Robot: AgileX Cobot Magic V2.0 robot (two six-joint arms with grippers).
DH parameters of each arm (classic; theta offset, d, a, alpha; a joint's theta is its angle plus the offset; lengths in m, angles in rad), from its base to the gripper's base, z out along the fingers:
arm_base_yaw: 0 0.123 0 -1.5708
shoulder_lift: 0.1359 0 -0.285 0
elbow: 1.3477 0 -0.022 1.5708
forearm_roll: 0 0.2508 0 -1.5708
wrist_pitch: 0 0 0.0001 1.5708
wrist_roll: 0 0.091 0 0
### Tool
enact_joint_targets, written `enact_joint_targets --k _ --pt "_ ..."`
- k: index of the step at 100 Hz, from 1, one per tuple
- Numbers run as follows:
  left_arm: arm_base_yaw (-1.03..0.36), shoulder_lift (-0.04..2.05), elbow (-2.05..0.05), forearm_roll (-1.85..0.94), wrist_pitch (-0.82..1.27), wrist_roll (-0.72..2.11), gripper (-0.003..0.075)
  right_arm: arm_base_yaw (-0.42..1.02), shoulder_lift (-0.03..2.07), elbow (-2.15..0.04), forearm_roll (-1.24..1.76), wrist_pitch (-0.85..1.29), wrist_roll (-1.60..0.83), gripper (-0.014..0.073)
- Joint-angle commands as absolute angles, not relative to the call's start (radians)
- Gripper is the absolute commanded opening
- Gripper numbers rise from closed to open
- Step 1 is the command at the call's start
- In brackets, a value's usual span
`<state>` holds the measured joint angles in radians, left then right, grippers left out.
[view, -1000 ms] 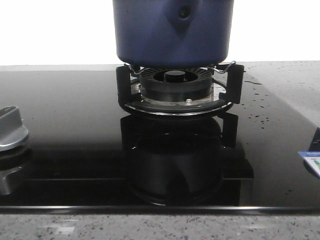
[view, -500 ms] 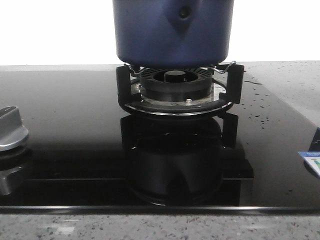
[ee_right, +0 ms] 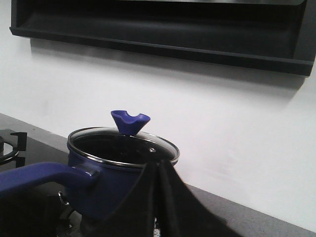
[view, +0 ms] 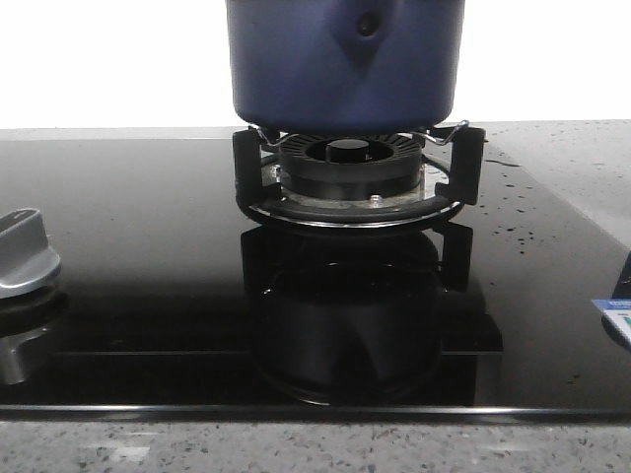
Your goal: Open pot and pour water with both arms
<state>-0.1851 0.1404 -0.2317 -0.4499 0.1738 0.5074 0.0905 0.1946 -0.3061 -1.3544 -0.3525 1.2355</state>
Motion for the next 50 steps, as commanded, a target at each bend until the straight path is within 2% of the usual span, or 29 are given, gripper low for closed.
enact_joint_targets --k 1,50 --pt "-0.155 0.151 -0.199 -0.215 0.051 0.273 -0.0020 0.090 0.204 -0.329 -1.336 -0.357 1.234 -0.0064" --pt "-0.054 -0.032 0.047 -0.162 0.079 0.229 -0.0020 0.090 0.204 -0.329 -1.336 -0.355 1.234 -0.0064"
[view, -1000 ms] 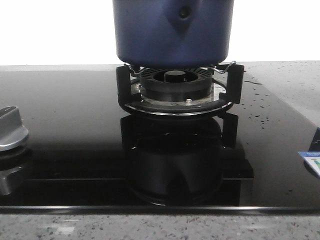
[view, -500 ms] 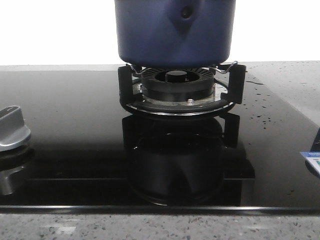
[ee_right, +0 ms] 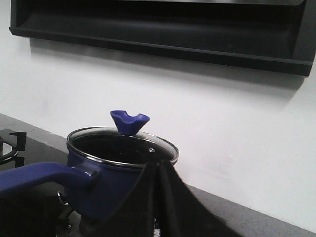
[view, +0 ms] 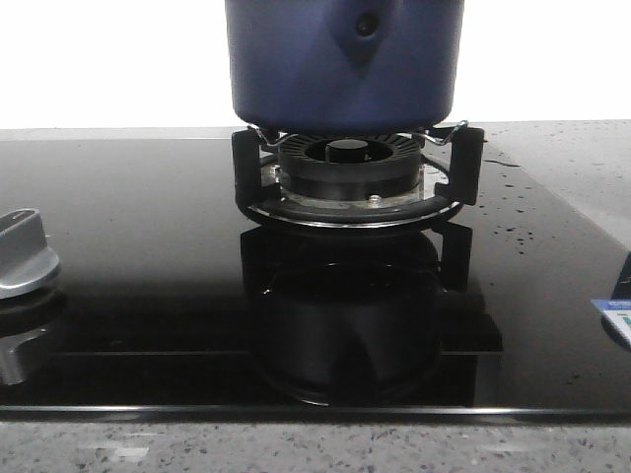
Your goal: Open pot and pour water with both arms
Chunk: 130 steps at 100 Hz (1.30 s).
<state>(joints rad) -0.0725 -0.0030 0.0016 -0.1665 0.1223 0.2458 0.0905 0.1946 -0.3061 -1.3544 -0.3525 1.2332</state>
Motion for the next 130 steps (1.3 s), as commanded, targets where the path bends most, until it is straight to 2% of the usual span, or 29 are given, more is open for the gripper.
enact_joint_targets --k 1,34,46,130 --pt "-0.049 -0.034 0.047 -0.162 0.088 0.229 -0.0020 0.090 0.204 -0.329 -1.336 -0.355 1.234 -0.0064" --pt "0.077 -0.035 0.047 -0.196 0.228 0.229 -0.0020 0.090 0.204 -0.329 -1.338 -0.355 1.234 -0.0064" --pt "0.077 -0.035 0.047 -0.236 0.289 0.229 -0.0020 0.090 0.204 -0.329 -1.338 -0.355 1.234 -0.0064" --pt "0.077 -0.035 0.047 -0.253 0.289 0.229 -0.0020 0.090 0.204 -0.329 -1.338 -0.355 1.234 -0.0064"
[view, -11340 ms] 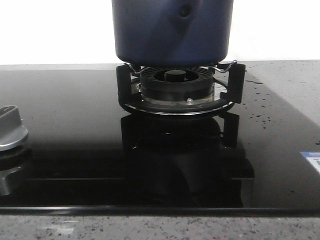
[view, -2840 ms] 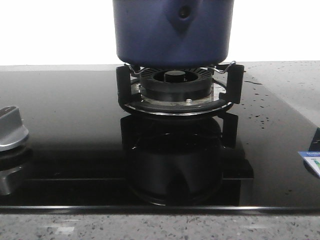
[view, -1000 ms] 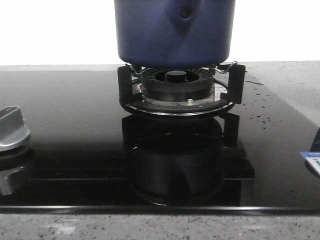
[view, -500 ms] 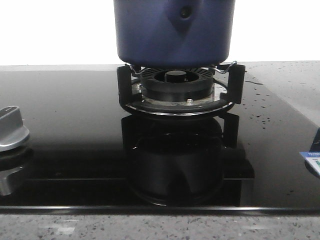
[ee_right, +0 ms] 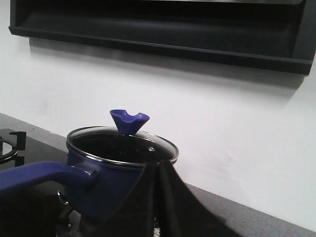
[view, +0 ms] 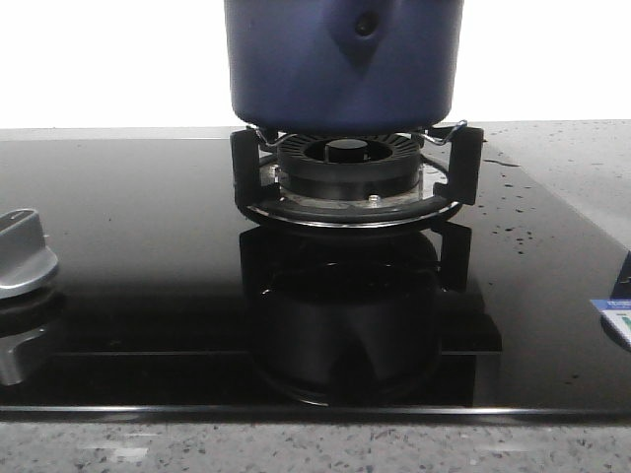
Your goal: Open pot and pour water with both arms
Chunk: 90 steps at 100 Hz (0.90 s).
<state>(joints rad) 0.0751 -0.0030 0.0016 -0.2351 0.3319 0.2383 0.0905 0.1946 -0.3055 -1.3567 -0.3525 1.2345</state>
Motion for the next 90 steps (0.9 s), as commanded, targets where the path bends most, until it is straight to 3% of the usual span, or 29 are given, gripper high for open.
enact_joint_targets --k 1,53,90 --pt "0.077 -0.035 0.047 -0.253 0.289 0.229 -0.0020 0.090 0.204 -0.329 -1.338 -0.355 1.234 -0.0064" --pt "0.077 -0.035 0.047 -0.253 0.289 0.229 -0.0020 0.090 0.204 -0.314 -1.343 -0.333 1.234 -0.0064" --pt "0.077 -0.035 0.047 -0.255 0.289 0.229 -0.0020 0.090 0.204 -0.308 -1.362 -0.455 1.234 -0.0064"
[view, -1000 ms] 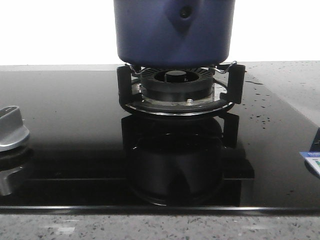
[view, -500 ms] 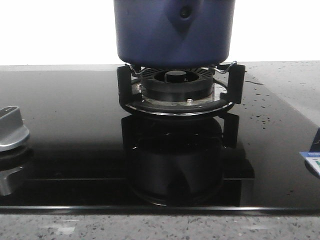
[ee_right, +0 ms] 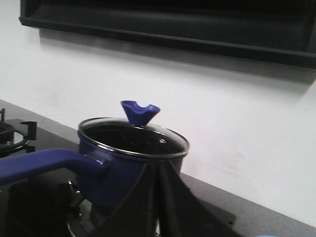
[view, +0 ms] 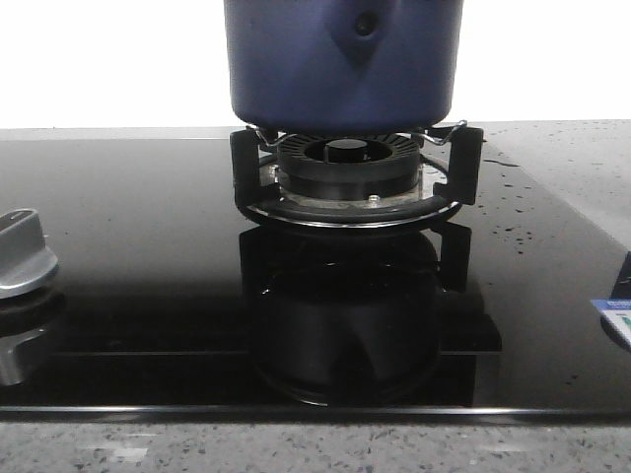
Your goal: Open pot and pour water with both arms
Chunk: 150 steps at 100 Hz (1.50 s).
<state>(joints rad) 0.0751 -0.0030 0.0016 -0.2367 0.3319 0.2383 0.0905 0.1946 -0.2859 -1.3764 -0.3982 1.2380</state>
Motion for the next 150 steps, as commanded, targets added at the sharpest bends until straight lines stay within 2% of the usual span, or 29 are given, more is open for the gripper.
enact_joint_targets --k 1,20,42,54,78,100,116,150 --pt "0.077 -0.035 0.047 -0.255 0.289 0.229 -0.0020 0.090 0.204 -0.308 -1.362 -0.463 1.234 -0.0064" --pt "0.077 -0.035 0.047 -0.255 0.289 0.229 -0.0020 0.090 0.210 -0.282 -1.312 -0.479 1.199 -0.0064" --pt "0.077 -0.035 0.047 -0.255 0.289 0.229 -0.0020 0.090 0.210 -0.201 -0.810 -0.453 0.650 -0.0064" --pt "0.077 -0.035 0.047 -0.255 0.289 0.229 -0.0020 0.090 0.210 -0.170 -0.624 -0.448 0.463 -0.0064" --pt "0.077 -0.035 0.047 -0.255 0.289 0.229 -0.0020 0.090 0.210 -0.112 -0.670 -0.410 0.449 -0.0064" --pt "0.077 -0.035 0.047 -0.255 0.289 0.229 -0.0020 0.090 0.197 -0.001 -0.403 -0.378 0.290 -0.0064" --pt "0.077 -0.035 0.047 -0.255 0.289 0.229 -0.0020 0.090 0.124 0.020 -0.256 -0.227 0.250 -0.0064" --pt "0.077 -0.035 0.047 -0.255 0.289 0.229 -0.0020 0.090 0.055 0.039 -0.244 0.000 0.250 -0.0064"
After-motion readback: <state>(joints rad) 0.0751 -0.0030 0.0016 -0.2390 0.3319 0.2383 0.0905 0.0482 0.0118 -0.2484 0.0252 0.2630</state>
